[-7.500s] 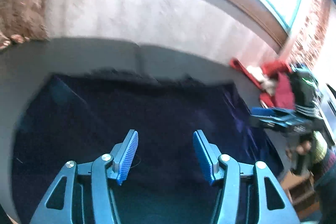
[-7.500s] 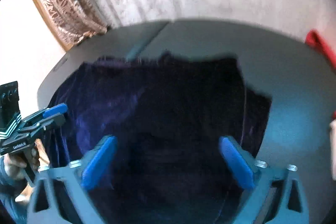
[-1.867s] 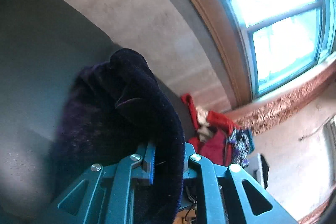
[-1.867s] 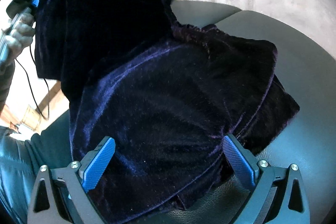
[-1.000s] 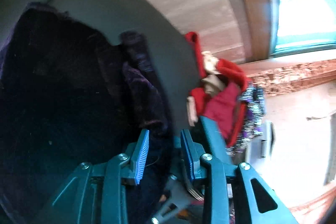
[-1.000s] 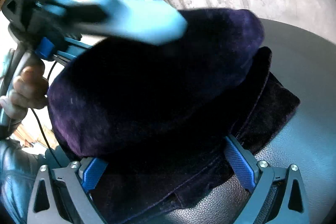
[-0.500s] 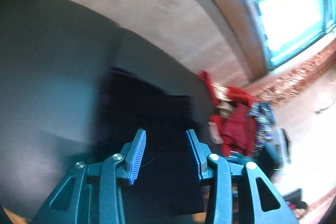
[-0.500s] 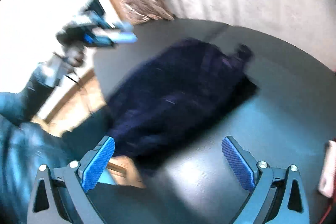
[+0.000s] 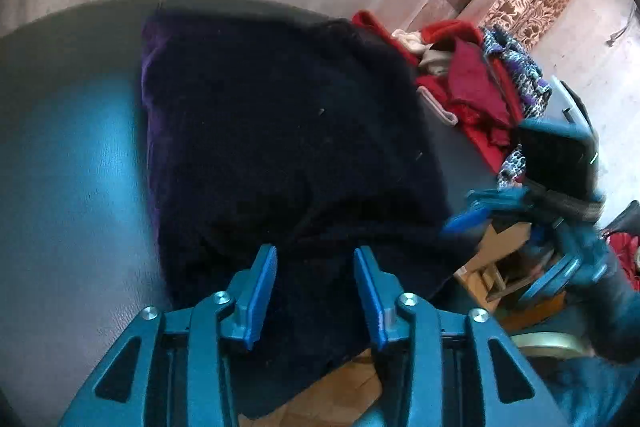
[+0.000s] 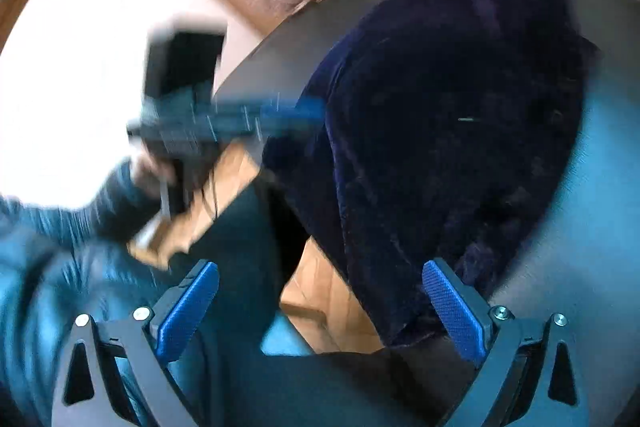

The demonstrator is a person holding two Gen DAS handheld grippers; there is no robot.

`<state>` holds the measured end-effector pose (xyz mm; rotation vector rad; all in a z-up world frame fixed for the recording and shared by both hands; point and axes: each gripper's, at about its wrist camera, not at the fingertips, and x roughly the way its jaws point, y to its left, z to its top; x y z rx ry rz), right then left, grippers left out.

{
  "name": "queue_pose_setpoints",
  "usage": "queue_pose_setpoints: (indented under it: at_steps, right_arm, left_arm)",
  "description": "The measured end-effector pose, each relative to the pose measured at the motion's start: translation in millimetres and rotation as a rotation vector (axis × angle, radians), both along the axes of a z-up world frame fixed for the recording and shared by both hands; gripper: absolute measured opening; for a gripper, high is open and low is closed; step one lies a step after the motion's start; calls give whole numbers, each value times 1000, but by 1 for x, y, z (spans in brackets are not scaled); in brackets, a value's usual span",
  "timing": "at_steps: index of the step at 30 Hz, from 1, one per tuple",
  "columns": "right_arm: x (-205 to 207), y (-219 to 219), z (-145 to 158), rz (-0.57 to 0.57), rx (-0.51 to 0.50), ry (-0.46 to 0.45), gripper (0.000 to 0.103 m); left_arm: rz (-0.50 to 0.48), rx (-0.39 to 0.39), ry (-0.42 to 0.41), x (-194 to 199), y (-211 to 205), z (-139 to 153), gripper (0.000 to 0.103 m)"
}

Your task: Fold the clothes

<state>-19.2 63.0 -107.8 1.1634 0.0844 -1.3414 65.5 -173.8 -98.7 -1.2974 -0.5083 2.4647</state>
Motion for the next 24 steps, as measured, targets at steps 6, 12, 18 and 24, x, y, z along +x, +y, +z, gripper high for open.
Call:
queue_pose_setpoints:
  at_steps: [6,12,18,24]
  right_arm:
    - [-23,0,43,-208,-54,160,103]
    - [-57,-25,62,-466,-72,304,103]
    - [-92,-48,23,-539,74,266,35]
    - [-103,-57,34,-591,83,333,11]
  left_arm:
    - [-6,-58,101,7,1,23,41]
    - [-47,-43,187,0,20,35,42]
    - [-60,-52,180,1,21,25,42]
    - [-73,-60,173,1,22,14,47]
